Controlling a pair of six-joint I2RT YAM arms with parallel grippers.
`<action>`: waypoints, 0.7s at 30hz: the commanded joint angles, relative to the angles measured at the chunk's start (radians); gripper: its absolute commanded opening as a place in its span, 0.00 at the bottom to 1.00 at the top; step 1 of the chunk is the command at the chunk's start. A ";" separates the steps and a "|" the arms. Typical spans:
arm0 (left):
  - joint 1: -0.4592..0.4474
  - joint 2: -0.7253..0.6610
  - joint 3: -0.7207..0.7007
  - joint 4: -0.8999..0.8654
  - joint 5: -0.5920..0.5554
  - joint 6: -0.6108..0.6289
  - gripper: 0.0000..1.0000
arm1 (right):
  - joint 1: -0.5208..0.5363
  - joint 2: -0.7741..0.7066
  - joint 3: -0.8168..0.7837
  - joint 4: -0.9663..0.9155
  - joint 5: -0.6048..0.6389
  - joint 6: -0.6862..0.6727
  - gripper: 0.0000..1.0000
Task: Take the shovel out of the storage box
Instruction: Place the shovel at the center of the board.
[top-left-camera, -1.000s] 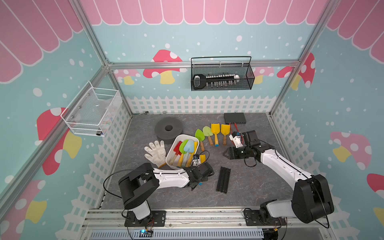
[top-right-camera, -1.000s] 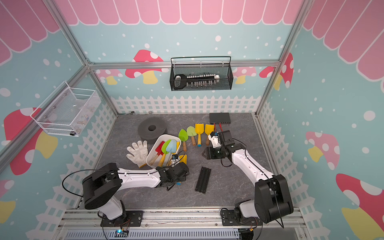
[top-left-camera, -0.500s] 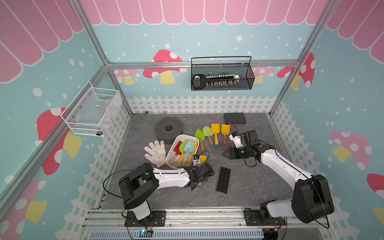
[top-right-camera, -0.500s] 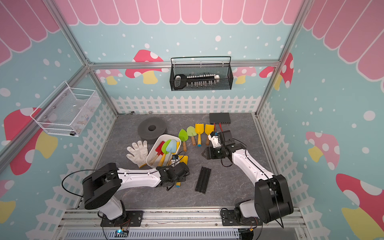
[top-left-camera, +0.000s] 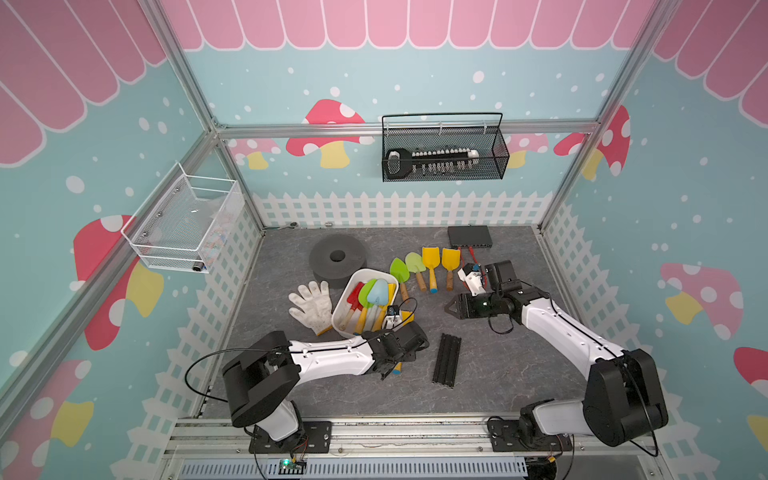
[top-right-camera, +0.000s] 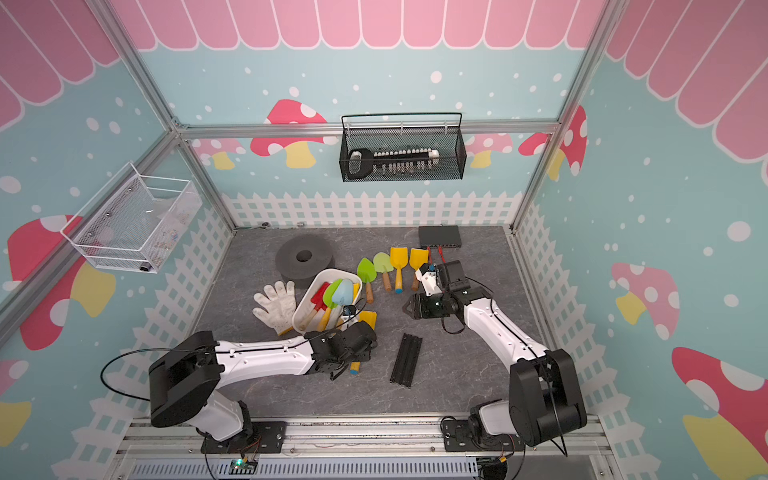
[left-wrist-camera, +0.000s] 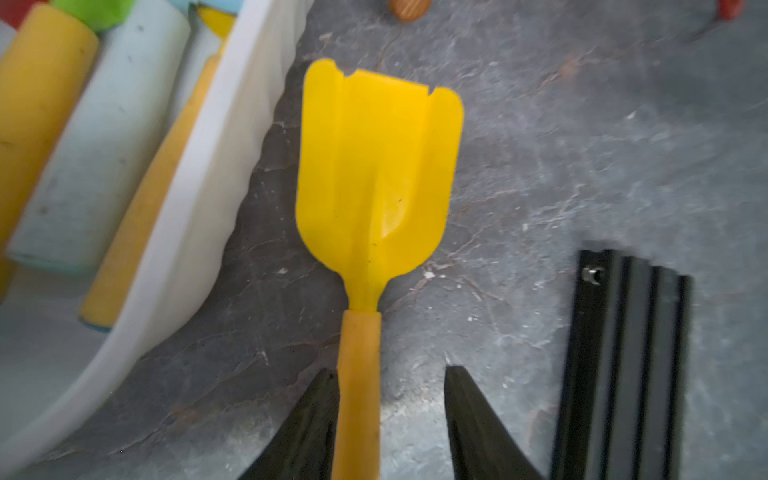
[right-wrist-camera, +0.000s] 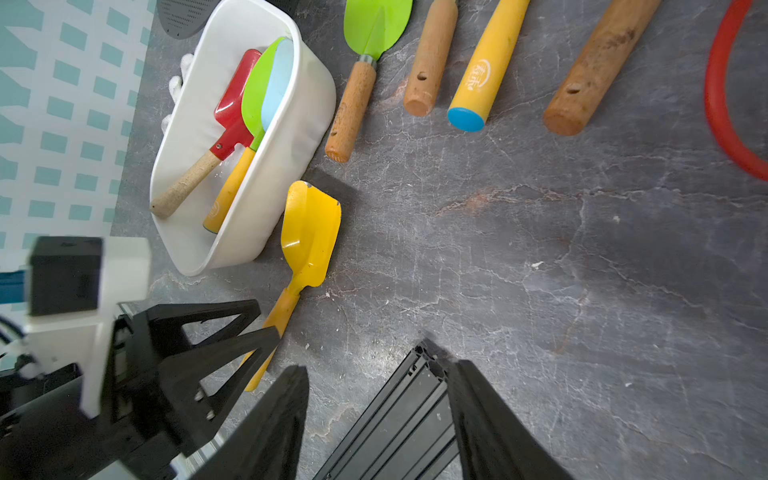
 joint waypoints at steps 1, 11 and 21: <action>-0.016 -0.070 0.033 -0.066 -0.033 0.032 0.46 | -0.004 -0.003 -0.016 0.007 -0.020 -0.002 0.60; -0.011 -0.253 0.091 -0.187 -0.071 0.193 0.61 | -0.004 -0.007 -0.023 0.027 -0.040 -0.011 0.59; 0.277 -0.366 0.046 -0.225 0.106 0.402 0.60 | -0.004 -0.001 -0.025 0.036 -0.053 -0.013 0.59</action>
